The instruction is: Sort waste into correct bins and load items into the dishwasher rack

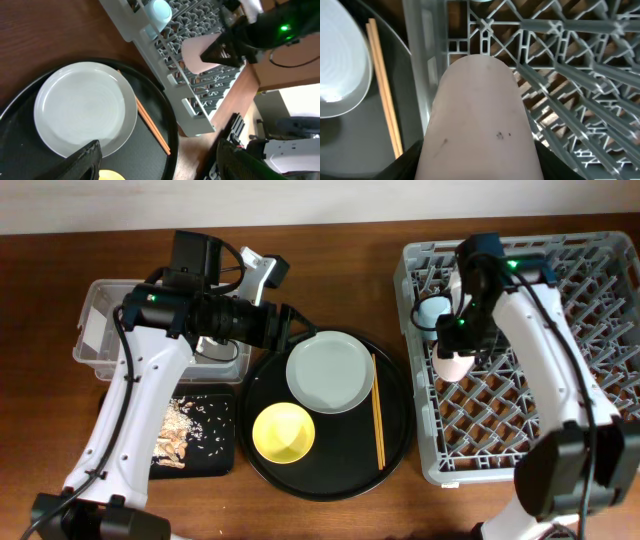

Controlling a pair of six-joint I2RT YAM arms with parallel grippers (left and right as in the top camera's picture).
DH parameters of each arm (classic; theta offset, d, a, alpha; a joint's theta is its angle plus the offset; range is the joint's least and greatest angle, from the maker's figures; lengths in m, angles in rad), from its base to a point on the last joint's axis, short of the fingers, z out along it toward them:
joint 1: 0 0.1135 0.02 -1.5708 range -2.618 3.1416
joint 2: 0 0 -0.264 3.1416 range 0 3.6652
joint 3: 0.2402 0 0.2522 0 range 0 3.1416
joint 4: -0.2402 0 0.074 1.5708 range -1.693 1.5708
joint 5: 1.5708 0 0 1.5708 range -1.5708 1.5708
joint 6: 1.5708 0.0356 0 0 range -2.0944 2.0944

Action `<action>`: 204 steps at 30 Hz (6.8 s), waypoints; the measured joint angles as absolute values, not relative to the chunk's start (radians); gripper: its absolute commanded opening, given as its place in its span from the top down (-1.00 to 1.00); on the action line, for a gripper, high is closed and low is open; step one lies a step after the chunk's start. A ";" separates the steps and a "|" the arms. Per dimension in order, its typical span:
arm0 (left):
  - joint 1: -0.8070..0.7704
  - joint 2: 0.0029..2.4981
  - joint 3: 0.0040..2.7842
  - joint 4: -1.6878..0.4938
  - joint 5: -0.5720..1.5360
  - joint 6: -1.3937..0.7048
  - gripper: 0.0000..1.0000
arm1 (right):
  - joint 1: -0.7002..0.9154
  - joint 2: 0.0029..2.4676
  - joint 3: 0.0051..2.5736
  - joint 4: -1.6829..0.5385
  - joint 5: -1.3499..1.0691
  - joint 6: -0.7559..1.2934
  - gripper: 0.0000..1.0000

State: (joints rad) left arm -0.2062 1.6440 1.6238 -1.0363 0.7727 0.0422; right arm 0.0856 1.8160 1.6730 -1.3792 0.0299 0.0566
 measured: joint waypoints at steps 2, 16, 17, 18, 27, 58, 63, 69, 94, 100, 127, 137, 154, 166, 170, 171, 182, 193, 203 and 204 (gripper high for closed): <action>-0.206 1.644 1.624 -1.036 0.769 0.042 -0.46 | 0.086 1.836 1.673 -1.365 0.034 0.057 -0.10; -0.206 1.644 1.624 -1.036 0.766 0.042 -0.47 | 0.086 1.837 1.673 -1.374 0.045 0.068 -0.41; -0.206 1.644 1.624 -1.036 0.766 0.042 -0.47 | 0.086 1.837 1.673 -1.374 0.045 0.068 -0.41; -0.206 1.644 1.624 -1.036 0.766 0.042 -0.47 | 0.086 1.837 1.673 -1.373 0.045 0.068 -0.41; -0.206 1.644 1.624 -1.036 0.766 0.042 -0.47 | 0.086 1.837 1.673 -1.336 0.045 0.068 -0.77; 0.395 1.444 1.620 -1.100 0.428 -0.107 -0.98 | 1.036 2.004 1.679 -1.068 -0.191 0.025 -0.71; 0.395 1.444 1.620 -1.100 0.427 -0.107 -0.98 | 1.030 2.037 1.679 -1.044 -0.162 0.049 -0.69; 0.395 1.444 1.620 -1.100 0.427 -0.107 -0.98 | 0.991 2.037 1.679 -1.079 -0.118 0.076 -0.50; 0.395 1.444 1.620 -1.100 0.425 -0.107 -0.98 | 1.022 2.129 1.633 -0.972 -0.165 0.207 0.92; 0.395 1.444 1.620 -1.100 0.425 -0.107 -0.98 | 1.010 2.098 1.697 -1.106 -0.129 0.203 0.92; 0.395 1.444 1.620 -1.103 0.421 -0.110 -0.98 | -0.520 2.032 1.730 -1.086 -1.394 -0.353 0.92; 0.395 1.444 1.620 -1.103 0.421 -0.110 -0.98 | -0.520 2.148 1.730 -0.979 -1.464 -0.282 0.92; 0.395 1.444 1.620 -1.103 0.418 -0.110 -0.99 | -0.764 2.148 1.720 -1.322 -1.283 -0.270 -0.97; 0.395 1.444 1.620 -1.103 0.418 -0.110 -0.98 | 0.047 1.536 1.730 -1.453 -0.420 -0.053 -0.97; 0.395 1.444 1.620 -1.103 0.418 -0.110 -0.98 | 0.337 1.564 1.692 -1.428 -0.262 0.077 0.03; 0.395 1.444 1.620 -1.103 0.418 -0.110 -0.98 | 0.374 1.577 1.674 -1.404 -0.250 0.104 0.46; 0.395 1.444 1.620 -1.103 0.417 -0.110 -0.98 | 0.667 1.731 1.229 -0.601 -0.213 0.159 0.66; 0.395 1.444 1.620 -1.103 0.418 -0.110 -0.98 | 0.734 1.943 1.187 -0.381 -0.161 0.116 0.60; 0.395 1.444 1.620 -1.103 0.418 -0.110 -0.98 | 0.734 1.943 1.188 -0.372 -0.139 0.093 0.92; 0.395 1.444 1.620 -1.103 0.418 -0.110 -0.99 | 0.734 1.943 1.188 -0.370 -0.143 0.093 0.92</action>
State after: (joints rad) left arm 0.3950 1.4437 1.6199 -1.1030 0.4175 -0.1101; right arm 0.7341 1.9427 1.1881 -0.3702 -0.1432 0.0933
